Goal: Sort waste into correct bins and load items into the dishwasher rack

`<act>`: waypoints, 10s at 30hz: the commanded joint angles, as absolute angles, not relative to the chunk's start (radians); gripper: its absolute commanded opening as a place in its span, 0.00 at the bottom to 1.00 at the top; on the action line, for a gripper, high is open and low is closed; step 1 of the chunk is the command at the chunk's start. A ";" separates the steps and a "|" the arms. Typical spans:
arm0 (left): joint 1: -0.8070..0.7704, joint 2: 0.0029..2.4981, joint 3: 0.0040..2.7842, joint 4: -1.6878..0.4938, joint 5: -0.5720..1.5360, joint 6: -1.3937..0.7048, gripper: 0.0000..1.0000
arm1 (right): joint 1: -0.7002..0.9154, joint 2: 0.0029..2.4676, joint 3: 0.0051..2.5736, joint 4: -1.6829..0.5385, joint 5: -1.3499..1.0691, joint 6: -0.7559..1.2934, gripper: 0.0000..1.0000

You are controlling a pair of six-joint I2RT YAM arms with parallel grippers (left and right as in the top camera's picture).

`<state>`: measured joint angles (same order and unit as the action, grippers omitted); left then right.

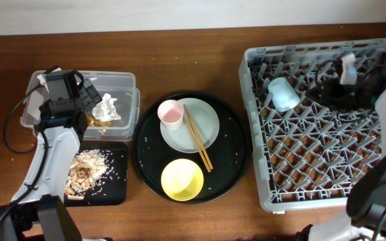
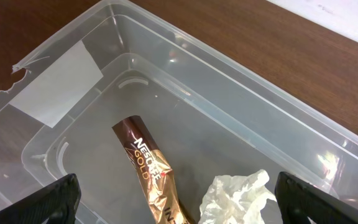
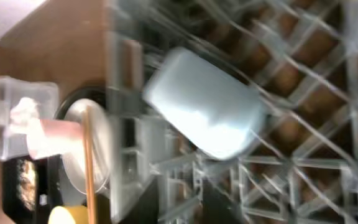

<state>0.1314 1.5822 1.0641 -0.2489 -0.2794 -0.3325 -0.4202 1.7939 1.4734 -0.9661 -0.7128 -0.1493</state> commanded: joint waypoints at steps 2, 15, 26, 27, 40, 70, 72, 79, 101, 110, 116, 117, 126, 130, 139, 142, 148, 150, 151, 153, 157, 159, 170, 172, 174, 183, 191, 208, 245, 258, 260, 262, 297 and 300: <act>0.134 1.587 1.071 -0.247 -0.276 -0.328 0.99 | -0.215 1.747 1.475 -0.852 -0.634 -0.153 0.06; 0.134 1.587 1.071 -0.247 -0.276 -0.328 0.99 | -0.053 1.858 1.475 -0.752 -0.058 -0.095 0.04; 0.134 1.587 1.071 -0.247 -0.276 -0.328 0.99 | 0.015 1.522 1.511 -1.132 -0.617 -0.078 0.31; 0.134 1.587 1.071 -0.247 -0.276 -0.327 0.99 | 0.068 1.526 1.511 -1.155 -0.617 -0.078 0.35; 0.134 1.587 1.071 -0.247 -0.276 -0.328 0.99 | 0.532 1.852 1.475 -0.986 -0.194 -0.070 0.36; 0.134 1.587 1.071 -0.247 -0.276 -0.328 0.99 | 0.333 1.784 1.706 -1.128 -0.115 -0.043 0.06; 0.134 1.587 1.071 -0.247 -0.276 -0.328 0.99 | 0.201 1.743 1.706 -1.225 -0.115 0.009 0.04; 0.134 1.587 1.071 -0.247 -0.276 -0.328 0.99 | 0.110 1.774 1.556 -1.156 -0.118 0.039 0.05; 0.134 1.587 1.071 -0.247 -0.276 -0.328 0.99 | 0.480 1.774 1.374 -0.898 -0.262 0.018 0.39; 0.134 1.587 1.071 -0.247 -0.276 -0.328 0.99 | 0.558 1.774 1.090 -0.440 -0.231 0.020 0.42; 0.134 1.587 1.071 -0.247 -0.276 -0.328 0.99 | 0.558 1.774 1.026 -0.347 -0.231 0.020 0.42; 0.134 1.587 1.071 -0.247 -0.276 -0.328 0.99 | 0.558 1.774 1.026 -0.347 -0.230 0.020 0.43; 0.134 1.587 1.071 -0.247 -0.276 -0.328 0.99 | 0.558 1.848 1.027 -0.306 -0.231 0.020 0.37; 0.134 1.587 1.071 -0.247 -0.276 -0.328 0.99 | 0.555 1.843 1.050 -0.321 -0.232 0.020 0.13; 0.134 1.587 1.071 -0.247 -0.276 -0.328 0.99 | 0.500 1.692 1.115 -0.439 -0.149 0.055 0.05; 0.134 1.587 1.071 -0.247 -0.276 -0.328 0.99 | 0.392 1.579 1.152 -0.556 -0.146 0.065 0.04; 0.134 1.587 1.071 -0.247 -0.276 -0.327 0.99 | 0.094 1.439 1.154 -0.716 -0.146 0.056 0.04; 0.134 1.587 1.071 -0.247 -0.276 -0.328 0.99 | 0.061 1.457 1.154 -0.739 -0.145 0.004 0.04; 0.134 1.587 1.071 -0.247 -0.276 -0.328 0.99 | 0.056 1.469 1.154 -0.741 -0.145 -0.004 0.04; 0.134 1.587 1.071 -0.247 -0.276 -0.328 0.99 | 0.058 1.517 1.153 -0.737 -0.146 -0.011 0.04; 0.134 1.587 1.071 -0.247 -0.276 -0.328 0.99 | 0.059 1.637 1.153 -0.730 -0.184 -0.011 0.05; 0.134 1.587 1.071 -0.247 -0.276 -0.328 0.99 | 0.059 1.644 1.153 -0.728 -0.199 -0.011 0.22; 0.134 1.587 1.071 -0.247 -0.276 -0.328 0.99 | 0.183 1.596 1.509 -1.127 -0.431 -0.022 0.34; 0.134 1.587 1.071 -0.247 -0.276 -0.328 0.99 | 0.314 1.596 1.509 -1.085 -0.430 -0.022 0.34; 0.134 1.587 1.071 -0.247 -0.276 -0.328 0.99 | 0.398 1.596 1.509 -1.028 -0.430 -0.022 0.39; 0.134 1.587 1.071 -0.247 -0.276 -0.328 0.99 | 0.668 1.731 1.509 -0.699 -0.236 -0.022 0.51; 0.134 1.587 1.071 -0.247 -0.276 -0.328 0.99 | 0.722 1.945 1.509 -0.539 -0.163 -0.022 0.49; 0.134 1.587 1.071 -0.247 -0.276 -0.328 0.99 | 0.739 2.019 1.509 -0.573 -0.019 -0.022 0.27; 0.134 1.587 1.071 -0.247 -0.276 -0.328 0.99 | -0.440 1.625 1.227 -1.320 -1.201 -0.570 0.04; 0.134 1.587 1.071 -0.247 -0.276 -0.328 0.99 | -0.506 1.832 1.170 -1.233 -1.115 -0.568 0.04; 0.134 1.587 1.071 -0.247 -0.276 -0.328 0.99 | -0.520 1.832 1.173 -1.225 -1.053 -0.511 0.06; 0.134 1.587 1.071 -0.247 -0.276 -0.328 0.99 | -0.554 1.832 1.173 -1.227 -1.019 -0.474 0.09; 0.134 1.587 1.071 -0.247 -0.276 -0.328 0.99 | -0.367 1.820 1.555 -1.483 -0.511 -0.229 0.04; 0.134 1.587 1.071 -0.247 -0.276 -0.328 0.99 | -0.367 1.821 1.515 -1.459 -0.511 -0.227 0.04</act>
